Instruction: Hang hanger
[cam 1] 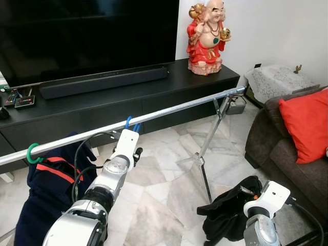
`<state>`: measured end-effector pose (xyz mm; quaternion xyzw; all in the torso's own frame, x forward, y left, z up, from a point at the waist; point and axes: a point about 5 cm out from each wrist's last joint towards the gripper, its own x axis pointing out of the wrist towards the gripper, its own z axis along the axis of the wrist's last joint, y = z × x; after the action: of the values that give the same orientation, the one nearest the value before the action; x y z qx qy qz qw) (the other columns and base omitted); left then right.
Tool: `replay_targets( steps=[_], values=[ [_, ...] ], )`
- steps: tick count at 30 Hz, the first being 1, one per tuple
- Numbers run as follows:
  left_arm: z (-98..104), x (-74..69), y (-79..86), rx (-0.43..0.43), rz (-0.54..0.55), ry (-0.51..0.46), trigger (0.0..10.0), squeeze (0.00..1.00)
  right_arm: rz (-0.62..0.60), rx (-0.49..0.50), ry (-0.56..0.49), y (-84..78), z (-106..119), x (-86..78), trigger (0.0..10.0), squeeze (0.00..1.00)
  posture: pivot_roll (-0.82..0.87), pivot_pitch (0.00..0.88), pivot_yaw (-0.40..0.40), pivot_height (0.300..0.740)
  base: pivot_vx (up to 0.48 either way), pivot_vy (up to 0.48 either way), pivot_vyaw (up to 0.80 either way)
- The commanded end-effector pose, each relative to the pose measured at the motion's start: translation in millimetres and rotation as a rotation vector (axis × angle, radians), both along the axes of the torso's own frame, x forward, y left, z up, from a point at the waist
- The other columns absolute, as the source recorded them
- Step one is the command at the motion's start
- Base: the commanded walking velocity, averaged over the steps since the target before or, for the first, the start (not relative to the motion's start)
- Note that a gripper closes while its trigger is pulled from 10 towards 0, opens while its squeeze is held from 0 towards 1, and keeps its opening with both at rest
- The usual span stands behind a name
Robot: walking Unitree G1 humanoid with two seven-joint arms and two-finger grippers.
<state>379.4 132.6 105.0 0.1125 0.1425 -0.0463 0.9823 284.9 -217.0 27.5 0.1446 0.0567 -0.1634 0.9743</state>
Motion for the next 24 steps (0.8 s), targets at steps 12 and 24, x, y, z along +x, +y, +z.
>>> replay_targets(
  steps=[12,24],
  values=[
    [-1.8,-0.1,1.2,-0.062,0.058,0.007,0.0,0.00,0.004,-0.001,-0.016,0.6,3.3,2.3,10.0,0.00,0.00,0.011,-0.015,0.740,0.000,0.000,0.00],
    [-4.9,-0.9,-2.6,-0.072,0.055,0.017,0.0,0.00,0.003,-0.003,-0.018,-0.6,4.0,2.8,10.0,0.00,-0.01,0.002,-0.015,0.740,0.000,0.000,0.00]
  ],
)
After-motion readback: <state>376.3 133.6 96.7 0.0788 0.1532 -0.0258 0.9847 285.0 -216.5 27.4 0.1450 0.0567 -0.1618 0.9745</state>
